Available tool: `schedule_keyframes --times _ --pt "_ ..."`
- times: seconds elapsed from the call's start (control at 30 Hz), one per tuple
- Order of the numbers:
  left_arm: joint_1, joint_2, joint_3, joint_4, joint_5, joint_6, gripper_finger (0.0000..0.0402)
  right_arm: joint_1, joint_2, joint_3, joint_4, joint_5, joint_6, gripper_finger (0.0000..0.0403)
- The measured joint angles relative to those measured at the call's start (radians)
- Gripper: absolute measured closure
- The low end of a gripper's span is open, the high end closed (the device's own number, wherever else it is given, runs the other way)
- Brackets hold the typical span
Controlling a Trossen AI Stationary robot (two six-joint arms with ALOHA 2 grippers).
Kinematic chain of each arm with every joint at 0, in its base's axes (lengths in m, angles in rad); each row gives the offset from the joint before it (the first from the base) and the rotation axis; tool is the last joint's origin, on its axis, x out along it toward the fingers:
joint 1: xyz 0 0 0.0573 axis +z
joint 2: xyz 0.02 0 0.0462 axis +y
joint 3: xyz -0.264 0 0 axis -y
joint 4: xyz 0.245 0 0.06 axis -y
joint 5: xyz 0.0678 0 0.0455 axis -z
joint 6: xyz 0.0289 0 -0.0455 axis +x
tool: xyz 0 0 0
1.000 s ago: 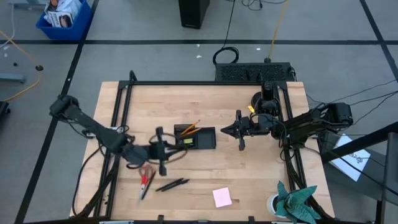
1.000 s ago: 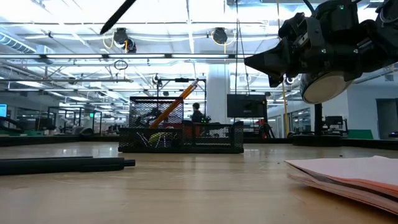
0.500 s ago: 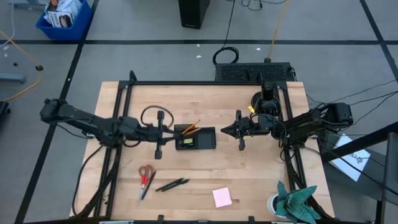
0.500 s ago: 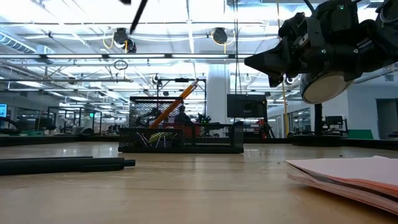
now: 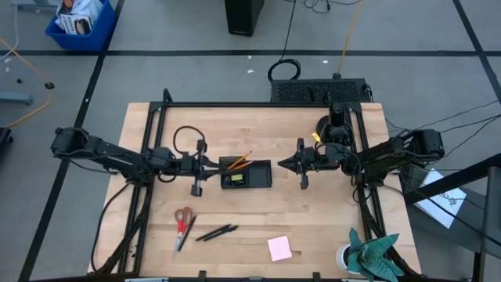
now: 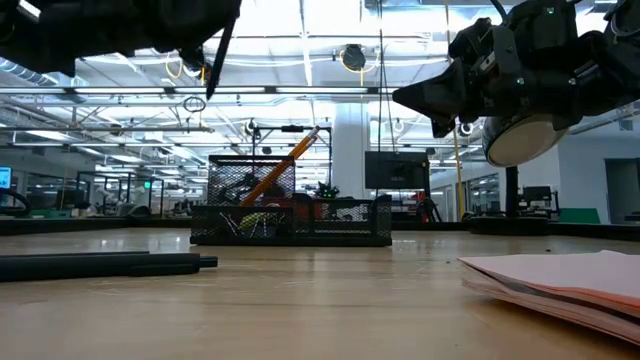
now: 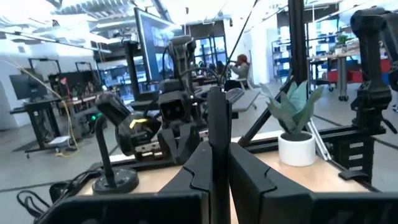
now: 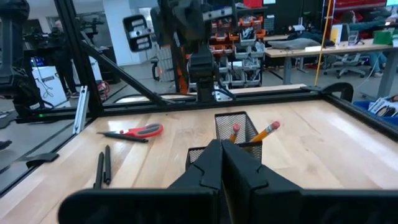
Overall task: Pick and place office supplies into organizer
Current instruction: Put the middle left black pen into the black desk organizer
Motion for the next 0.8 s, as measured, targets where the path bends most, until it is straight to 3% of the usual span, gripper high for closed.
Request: schedule_keyframes --times 0.43,0.8 --pt "0.139 0.247 0.008 0.143 -0.028 -0.049 0.0371 -0.002 0.0 0.0 0.008 0.029 -0.008 0.0403" --pt "0.232 0.39 0.009 0.24 0.023 -0.096 0.0371 -0.002 0.0 0.0 0.007 0.027 -0.012 0.0403"
